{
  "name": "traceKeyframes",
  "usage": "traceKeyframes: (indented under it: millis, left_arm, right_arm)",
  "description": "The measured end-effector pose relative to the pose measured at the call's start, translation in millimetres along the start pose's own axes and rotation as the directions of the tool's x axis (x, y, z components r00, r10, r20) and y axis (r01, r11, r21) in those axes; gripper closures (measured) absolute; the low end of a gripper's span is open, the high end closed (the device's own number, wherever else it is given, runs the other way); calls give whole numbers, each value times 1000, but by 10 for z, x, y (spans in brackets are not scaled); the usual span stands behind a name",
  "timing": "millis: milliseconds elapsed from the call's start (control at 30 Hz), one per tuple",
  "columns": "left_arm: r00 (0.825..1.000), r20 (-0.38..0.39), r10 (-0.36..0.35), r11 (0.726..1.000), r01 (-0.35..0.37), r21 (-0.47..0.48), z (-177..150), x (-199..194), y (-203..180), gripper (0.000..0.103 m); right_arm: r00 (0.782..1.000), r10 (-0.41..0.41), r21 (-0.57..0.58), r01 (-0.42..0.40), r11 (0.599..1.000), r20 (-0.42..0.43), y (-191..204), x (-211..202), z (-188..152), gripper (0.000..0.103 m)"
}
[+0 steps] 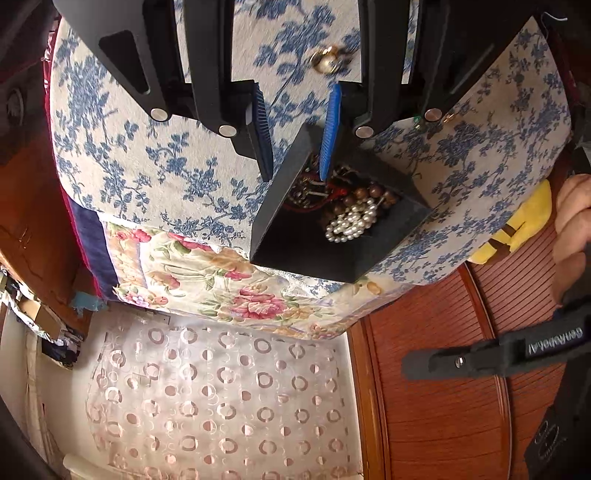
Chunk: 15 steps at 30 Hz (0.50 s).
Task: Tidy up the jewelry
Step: 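Move both tools back to the remaining jewelry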
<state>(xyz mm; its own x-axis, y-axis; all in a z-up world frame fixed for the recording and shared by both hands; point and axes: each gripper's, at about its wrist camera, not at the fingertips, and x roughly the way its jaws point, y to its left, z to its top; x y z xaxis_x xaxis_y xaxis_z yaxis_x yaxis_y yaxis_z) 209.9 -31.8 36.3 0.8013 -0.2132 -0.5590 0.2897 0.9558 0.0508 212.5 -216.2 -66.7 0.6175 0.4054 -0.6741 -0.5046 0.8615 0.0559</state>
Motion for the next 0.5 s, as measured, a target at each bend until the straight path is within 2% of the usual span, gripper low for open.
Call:
traceKeyframes:
  millis: [133,500]
  left_arm:
    - [1000,-8,8,1000,-8,-15,-227,-110,11,73]
    - [992,-129,-3,999,-3,-49,-1029,-141,95,73]
  right_arm:
    - [1000,8,0,-8,1000,-4,73,-95,-114,75]
    - [995,45,-1,-45,999,-84,311,-89,-603,75]
